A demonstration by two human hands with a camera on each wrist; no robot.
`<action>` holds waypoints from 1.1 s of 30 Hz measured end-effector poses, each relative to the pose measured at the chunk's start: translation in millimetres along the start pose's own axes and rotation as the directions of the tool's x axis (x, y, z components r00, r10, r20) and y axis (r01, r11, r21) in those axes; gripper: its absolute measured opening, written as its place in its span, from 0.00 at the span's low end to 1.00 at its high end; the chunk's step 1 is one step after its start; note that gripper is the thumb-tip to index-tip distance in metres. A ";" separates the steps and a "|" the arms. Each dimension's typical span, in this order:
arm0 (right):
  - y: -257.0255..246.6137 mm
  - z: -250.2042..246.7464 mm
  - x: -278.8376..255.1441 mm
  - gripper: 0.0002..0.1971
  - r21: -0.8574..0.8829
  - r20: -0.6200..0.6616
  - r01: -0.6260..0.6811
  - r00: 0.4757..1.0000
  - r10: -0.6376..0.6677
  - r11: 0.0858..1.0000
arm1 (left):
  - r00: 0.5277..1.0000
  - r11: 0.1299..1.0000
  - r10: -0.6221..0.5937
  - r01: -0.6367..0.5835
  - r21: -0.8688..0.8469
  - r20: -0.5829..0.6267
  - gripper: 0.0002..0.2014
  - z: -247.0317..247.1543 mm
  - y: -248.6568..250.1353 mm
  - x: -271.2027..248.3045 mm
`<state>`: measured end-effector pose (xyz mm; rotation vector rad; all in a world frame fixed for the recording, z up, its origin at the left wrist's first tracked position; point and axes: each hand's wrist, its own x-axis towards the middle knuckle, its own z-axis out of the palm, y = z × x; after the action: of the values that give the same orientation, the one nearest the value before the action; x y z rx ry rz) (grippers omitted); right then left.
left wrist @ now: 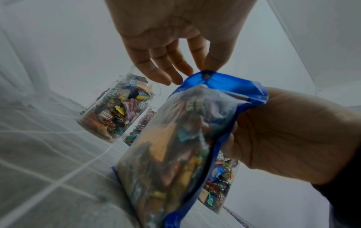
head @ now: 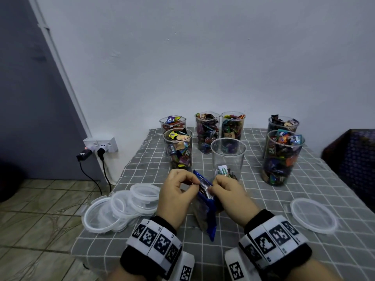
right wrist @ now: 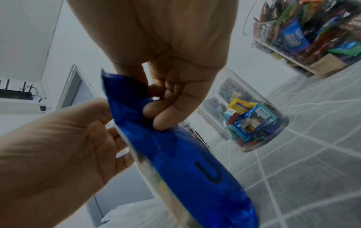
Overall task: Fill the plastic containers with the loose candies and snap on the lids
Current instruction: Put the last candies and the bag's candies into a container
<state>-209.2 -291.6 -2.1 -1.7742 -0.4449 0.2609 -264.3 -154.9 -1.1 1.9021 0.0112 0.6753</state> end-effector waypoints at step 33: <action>-3.1 -17.2 -0.5 0.13 -0.034 -0.126 0.042 0.991 -0.046 0.999 | 0.958 0.960 0.195 -0.231 0.161 0.211 0.04 -20.8 -10.4 1.0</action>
<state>-203.2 -306.4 5.2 -1.7979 -0.3984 0.1095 -269.9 -132.5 -3.9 2.1617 -0.2682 0.6486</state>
